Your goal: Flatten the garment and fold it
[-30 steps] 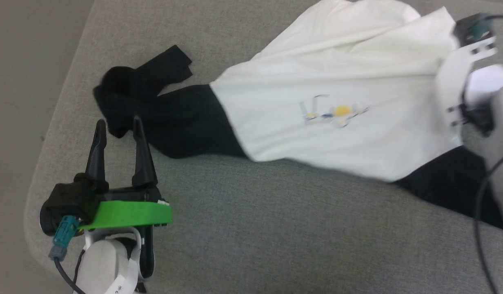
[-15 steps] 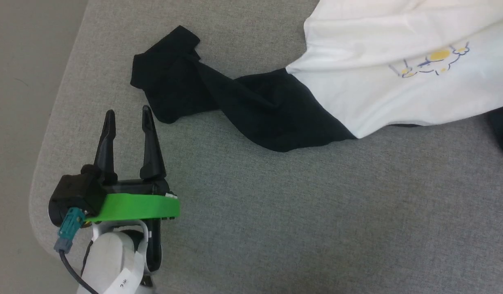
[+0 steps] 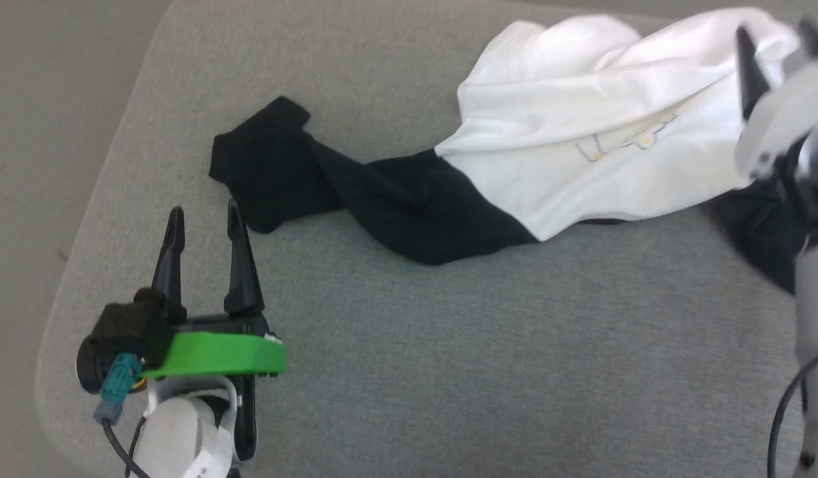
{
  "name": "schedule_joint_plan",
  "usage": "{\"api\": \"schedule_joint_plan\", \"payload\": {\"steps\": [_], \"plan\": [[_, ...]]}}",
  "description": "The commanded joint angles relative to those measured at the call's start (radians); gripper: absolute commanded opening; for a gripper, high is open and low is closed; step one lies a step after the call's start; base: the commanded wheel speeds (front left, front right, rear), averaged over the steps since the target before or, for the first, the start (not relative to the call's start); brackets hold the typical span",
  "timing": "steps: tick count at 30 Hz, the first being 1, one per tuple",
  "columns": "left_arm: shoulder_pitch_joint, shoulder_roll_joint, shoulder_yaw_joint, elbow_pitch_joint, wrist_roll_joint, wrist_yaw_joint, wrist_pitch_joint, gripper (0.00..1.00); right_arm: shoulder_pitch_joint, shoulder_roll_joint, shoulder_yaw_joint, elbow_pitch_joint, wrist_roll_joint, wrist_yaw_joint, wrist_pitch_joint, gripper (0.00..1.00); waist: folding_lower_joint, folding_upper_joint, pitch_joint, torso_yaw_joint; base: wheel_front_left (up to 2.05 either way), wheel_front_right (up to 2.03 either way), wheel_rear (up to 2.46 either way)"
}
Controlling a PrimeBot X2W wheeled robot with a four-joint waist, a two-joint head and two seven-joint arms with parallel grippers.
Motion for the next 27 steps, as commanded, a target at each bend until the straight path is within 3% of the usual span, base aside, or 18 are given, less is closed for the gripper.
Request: {"api": "schedule_joint_plan", "payload": {"steps": [1,9,14,19,27], "plan": [[0.019,-0.003,0.003,0.004,0.013,-0.003,-0.004,1.00,0.069,0.009,-0.005,-0.037,0.025,-0.002,-0.015,1.00,0.0000,0.0000,-0.094,-0.066,0.00,0.00,0.00],[0.083,-0.003,0.012,0.006,0.013,-0.002,-0.004,1.00,0.503,0.115,-0.072,-0.271,0.075,-0.002,-0.006,1.00,0.0000,0.0000,-0.171,-0.107,0.00,0.00,0.00],[0.108,-0.003,0.003,0.002,0.007,0.005,-0.004,1.00,0.634,0.141,-0.065,-0.324,0.075,-0.002,0.058,1.00,0.0000,0.0000,-0.181,-0.123,0.00,0.00,0.00],[0.109,-0.003,0.000,-0.006,0.007,0.007,-0.004,1.00,0.583,0.142,-0.033,-0.297,0.032,-0.002,0.189,1.00,0.0000,0.0000,-0.161,-0.133,0.00,0.00,0.00],[0.061,-0.003,-0.017,-0.005,0.003,-0.003,-0.004,1.00,0.371,0.066,0.034,-0.111,-0.088,-0.002,0.360,1.00,0.0000,0.0000,-0.092,-0.102,0.00,0.00,0.00]]}}
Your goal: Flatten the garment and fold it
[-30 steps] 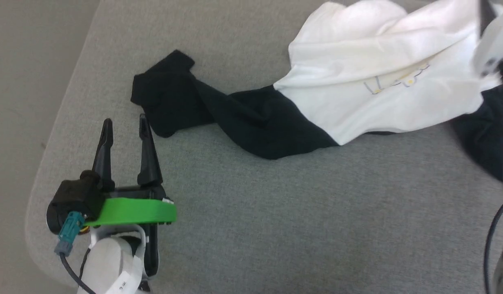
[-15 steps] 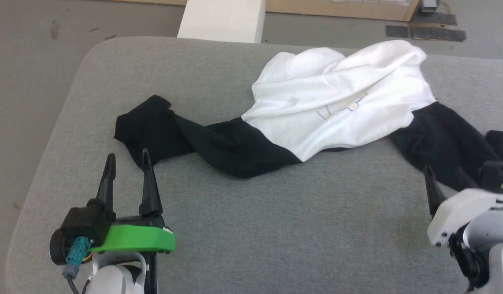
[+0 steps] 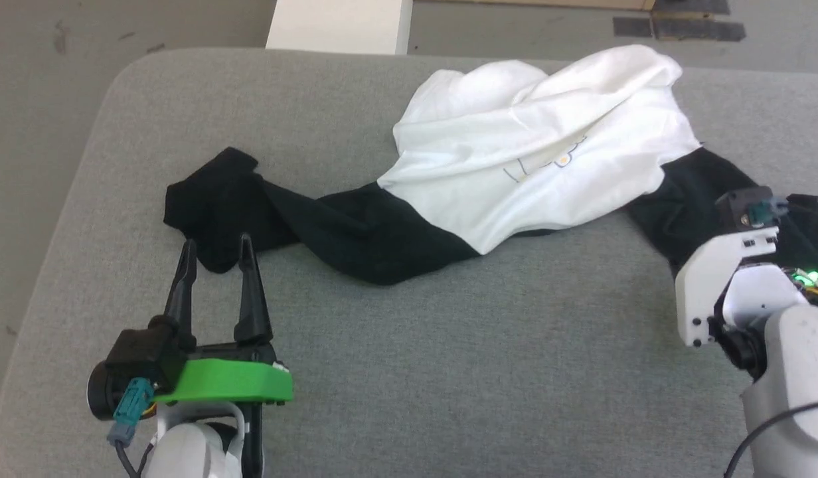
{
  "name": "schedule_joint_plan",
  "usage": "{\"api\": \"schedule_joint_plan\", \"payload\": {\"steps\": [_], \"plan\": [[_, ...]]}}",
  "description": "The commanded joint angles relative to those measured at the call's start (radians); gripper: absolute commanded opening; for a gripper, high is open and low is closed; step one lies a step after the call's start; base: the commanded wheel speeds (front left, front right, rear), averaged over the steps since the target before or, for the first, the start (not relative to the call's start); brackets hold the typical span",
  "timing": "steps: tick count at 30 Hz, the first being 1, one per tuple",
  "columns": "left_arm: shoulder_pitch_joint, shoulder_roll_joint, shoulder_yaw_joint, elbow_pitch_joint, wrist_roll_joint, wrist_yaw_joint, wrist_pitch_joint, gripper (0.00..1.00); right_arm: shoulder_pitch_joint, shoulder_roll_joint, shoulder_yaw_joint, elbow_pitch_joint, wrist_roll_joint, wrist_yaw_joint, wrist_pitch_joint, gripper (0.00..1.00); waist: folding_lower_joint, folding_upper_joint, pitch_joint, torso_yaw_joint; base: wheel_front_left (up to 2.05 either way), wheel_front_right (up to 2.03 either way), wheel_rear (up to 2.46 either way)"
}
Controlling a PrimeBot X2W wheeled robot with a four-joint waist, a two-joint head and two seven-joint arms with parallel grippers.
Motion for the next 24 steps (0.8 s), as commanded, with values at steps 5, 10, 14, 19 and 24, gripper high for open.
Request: {"api": "schedule_joint_plan", "payload": {"steps": [5,10,14,19,24], "plan": [[-0.030,-0.002,-0.001,0.005,-0.017,-0.004,-0.004,1.00,-0.068,-0.033,0.044,0.140,-0.051,-0.001,0.039,1.00,0.0001,-0.0001,0.054,0.047,0.00,0.00,0.00],[-0.027,-0.002,0.008,0.006,-0.019,0.000,-0.004,1.00,-0.079,-0.052,0.085,0.200,-0.035,-0.001,0.062,0.19,0.0001,-0.0001,0.056,0.048,0.00,0.00,0.00],[-0.024,-0.002,0.009,0.010,-0.018,-0.001,-0.004,1.00,-0.068,-0.085,0.118,0.167,0.052,-0.001,0.009,0.00,0.0001,-0.0001,0.039,0.040,0.00,0.00,0.00],[-0.014,-0.002,0.015,0.009,-0.017,0.002,-0.004,1.00,0.038,-0.147,0.144,0.002,0.249,-0.001,0.038,0.00,0.0001,-0.0001,0.004,0.011,0.00,0.00,0.00],[0.003,-0.002,0.023,0.006,-0.007,-0.001,-0.004,1.00,0.195,-0.273,0.073,-0.201,0.391,-0.001,0.183,0.00,0.0001,-0.0001,-0.017,-0.030,0.00,0.00,0.00]]}}
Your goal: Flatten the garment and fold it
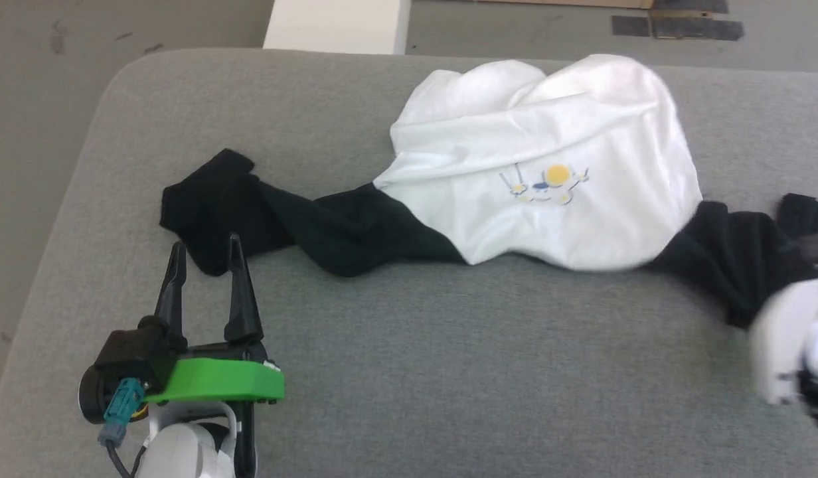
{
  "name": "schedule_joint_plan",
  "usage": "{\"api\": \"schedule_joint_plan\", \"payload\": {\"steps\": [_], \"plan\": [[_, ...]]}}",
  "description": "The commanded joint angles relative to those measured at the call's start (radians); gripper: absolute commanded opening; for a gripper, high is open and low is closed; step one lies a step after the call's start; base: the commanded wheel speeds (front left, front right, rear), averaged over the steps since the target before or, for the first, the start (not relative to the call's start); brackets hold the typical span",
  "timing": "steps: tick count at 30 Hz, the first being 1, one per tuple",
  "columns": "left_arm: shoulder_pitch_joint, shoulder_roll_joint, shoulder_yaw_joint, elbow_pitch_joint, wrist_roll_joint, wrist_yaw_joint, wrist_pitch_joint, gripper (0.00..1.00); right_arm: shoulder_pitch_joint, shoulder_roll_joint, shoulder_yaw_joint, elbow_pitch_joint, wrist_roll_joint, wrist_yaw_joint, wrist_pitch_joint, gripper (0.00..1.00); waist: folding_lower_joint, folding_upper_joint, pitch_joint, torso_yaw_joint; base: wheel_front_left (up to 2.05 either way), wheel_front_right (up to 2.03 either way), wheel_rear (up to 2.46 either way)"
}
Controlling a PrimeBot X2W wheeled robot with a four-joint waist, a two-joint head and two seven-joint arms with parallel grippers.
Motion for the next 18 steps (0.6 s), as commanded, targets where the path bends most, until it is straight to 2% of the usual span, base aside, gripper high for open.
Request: {"api": "schedule_joint_plan", "payload": {"steps": [1,6,11,12,13,18], "plan": [[0.007,-0.002,0.000,-0.003,0.000,-0.004,-0.004,1.00,0.026,-0.032,-0.048,-0.034,0.014,-0.002,0.020,0.00,0.0000,0.0000,-0.017,-0.028,0.00,0.00,0.00],[-0.002,-0.002,-0.008,-0.002,0.002,-0.008,-0.004,1.00,0.079,-0.085,-0.210,-0.094,0.037,-0.002,0.073,0.00,0.0000,0.0000,-0.017,-0.036,0.00,0.00,0.00],[-0.002,-0.002,-0.014,0.001,-0.005,-0.009,-0.004,1.00,0.102,-0.101,-0.236,-0.092,0.047,-0.002,0.097,0.00,0.0000,0.0000,-0.019,-0.026,0.00,0.00,0.00],[0.001,-0.002,-0.014,0.001,-0.007,-0.007,-0.004,1.00,0.103,-0.093,-0.230,-0.093,0.056,-0.002,0.087,0.79,0.0000,0.0000,-0.021,-0.024,0.00,0.00,0.00],[0.004,-0.002,-0.014,0.002,-0.008,-0.006,-0.004,1.00,0.104,-0.087,-0.228,-0.091,0.061,-0.002,0.078,1.00,0.0000,0.0000,-0.024,-0.022,0.00,0.00,0.00],[0.019,-0.002,-0.017,0.010,-0.010,-0.010,-0.004,1.00,0.097,-0.054,-0.229,-0.117,0.085,-0.002,0.020,1.00,0.0000,0.0000,-0.043,-0.009,0.00,0.00,0.00]]}}
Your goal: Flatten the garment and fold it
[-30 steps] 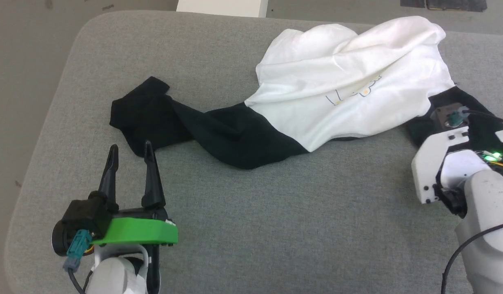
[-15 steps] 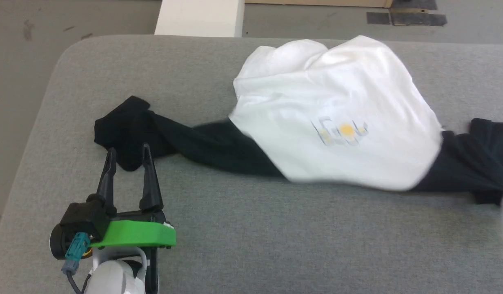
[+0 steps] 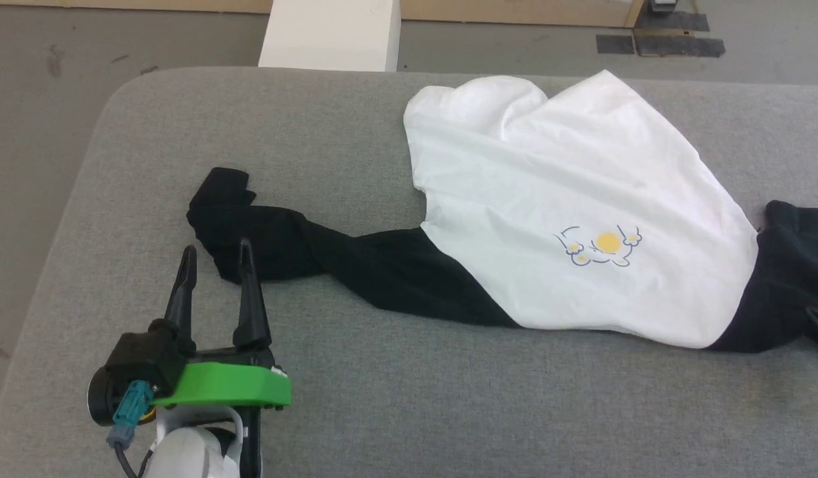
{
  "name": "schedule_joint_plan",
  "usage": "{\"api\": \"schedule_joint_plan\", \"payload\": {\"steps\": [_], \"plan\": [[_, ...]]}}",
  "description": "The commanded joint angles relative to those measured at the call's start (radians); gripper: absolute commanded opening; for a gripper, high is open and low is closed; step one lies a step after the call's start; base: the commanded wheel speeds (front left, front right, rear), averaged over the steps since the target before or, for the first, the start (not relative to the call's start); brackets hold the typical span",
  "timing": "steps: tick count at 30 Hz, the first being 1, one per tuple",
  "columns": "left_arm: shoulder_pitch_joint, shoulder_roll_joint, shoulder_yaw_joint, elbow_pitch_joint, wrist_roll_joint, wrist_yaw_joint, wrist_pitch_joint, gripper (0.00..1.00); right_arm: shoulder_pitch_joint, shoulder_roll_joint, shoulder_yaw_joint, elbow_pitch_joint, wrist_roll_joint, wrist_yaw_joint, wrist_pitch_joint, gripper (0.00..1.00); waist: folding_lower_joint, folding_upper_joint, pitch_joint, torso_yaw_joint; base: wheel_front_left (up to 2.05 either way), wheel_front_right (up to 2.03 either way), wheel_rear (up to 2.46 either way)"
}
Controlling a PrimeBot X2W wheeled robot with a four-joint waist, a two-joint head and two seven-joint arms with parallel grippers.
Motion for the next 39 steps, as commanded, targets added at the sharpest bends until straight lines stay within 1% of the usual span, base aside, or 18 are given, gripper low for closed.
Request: {"api": "schedule_joint_plan", "payload": {"steps": [1,3,6,9,11,15,19,20,22,27,31,35,36,37,38,39], "plan": [[0.016,-0.002,-0.001,0.003,-0.010,-0.003,-0.004,1.00,-0.003,0.017,-0.013,-0.022,0.018,-0.002,-0.026,1.00,0.0000,-0.0001,-0.011,0.007,0.00,0.00,0.00],[0.020,-0.002,-0.002,0.007,-0.010,-0.005,-0.004,1.00,-0.008,0.048,-0.037,-0.054,0.037,-0.002,-0.058,1.00,0.0000,-0.0001,-0.020,0.010,0.00,0.00,0.00],[0.011,-0.002,-0.020,0.025,-0.027,-0.021,-0.004,1.00,-0.004,0.104,-0.077,-0.120,0.054,-0.002,-0.101,1.00,0.0000,-0.0001,-0.027,0.010,0.00,0.00,0.00],[-0.033,-0.002,-0.054,0.083,-0.048,-0.044,0.004,1.00,0.001,0.152,-0.104,-0.170,0.053,-0.002,-0.139,1.00,0.0000,-0.0001,-0.031,0.002,0.00,0.00,0.00],[-0.097,-0.002,-0.075,0.132,-0.068,-0.062,0.041,1.00,0.003,0.184,-0.108,-0.192,0.045,-0.002,-0.162,1.00,0.0000,-0.0001,-0.026,-0.012,0.00,0.00,0.00],[-0.277,-0.001,-0.127,0.233,-0.089,-0.093,0.197,1.00,0.004,0.232,-0.086,-0.204,0.033,-0.002,-0.189,1.00,0.0000,-0.0001,0.001,-0.046,0.00,0.00,0.00],[-0.483,-0.001,-0.190,0.363,-0.100,-0.116,0.421,1.00,-0.018,0.268,-0.050,-0.191,0.015,-0.002,-0.221,1.00,0.0000,-0.0001,0.050,-0.093,0.00,0.00,0.00],[-0.526,-0.001,-0.199,0.389,-0.102,-0.118,0.462,1.00,-0.024,0.274,-0.039,-0.187,0.011,-0.002,-0.230,1.00,0.0000,-0.0001,0.063,-0.106,0.00,0.00,0.00],[-0.611,-0.001,-0.214,0.453,-0.105,-0.116,0.549,1.00,-0.036,0.290,-0.012,-0.171,0.002,-0.002,-0.250,1.00,0.0000,-0.0001,0.088,-0.134,0.00,0.00,0.00],[-0.767,0.011,-0.244,0.609,-0.079,-0.096,0.710,1.00,-0.059,0.320,0.046,-0.130,-0.003,-0.002,-0.300,1.00,0.0000,-0.0001,0.158,-0.205,0.00,0.00,0.00],[-0.815,0.033,-0.284,0.718,-0.040,-0.082,0.829,1.00,-0.065,0.330,0.059,-0.095,-0.001,-0.002,-0.338,1.00,0.0000,-0.0001,0.200,-0.243,0.00,0.00,0.00],[-0.829,0.062,-0.307,0.789,-0.007,-0.055,0.891,1.00,-0.063,0.327,0.061,-0.069,-0.004,-0.002,-0.367,1.00,0.0000,-0.0001,0.217,-0.261,0.00,0.00,0.00],[-0.830,0.068,-0.315,0.799,0.001,-0.055,0.897,0.87,-0.062,0.326,0.062,-0.065,-0.003,-0.002,-0.372,1.00,0.0000,-0.0001,0.219,-0.262,0.00,0.00,0.00],[-0.828,0.070,-0.319,0.810,0.000,-0.059,0.902,0.66,-0.062,0.326,0.061,-0.062,-0.001,-0.002,-0.377,1.00,0.0000,-0.0001,0.220,-0.263,0.00,0.00,0.00],[-0.827,0.070,-0.319,0.817,-0.004,-0.062,0.906,0.00,-0.062,0.326,0.059,-0.060,0.001,-0.002,-0.381,1.00,0.0000,-0.0001,0.221,-0.263,0.00,0.00,0.00],[-0.826,0.073,-0.324,0.822,-0.003,-0.071,0.905,0.00,-0.063,0.325,0.058,-0.058,0.001,-0.002,-0.386,1.00,0.0000,-0.0001,0.223,-0.263,0.00,0.00,0.00]]}}
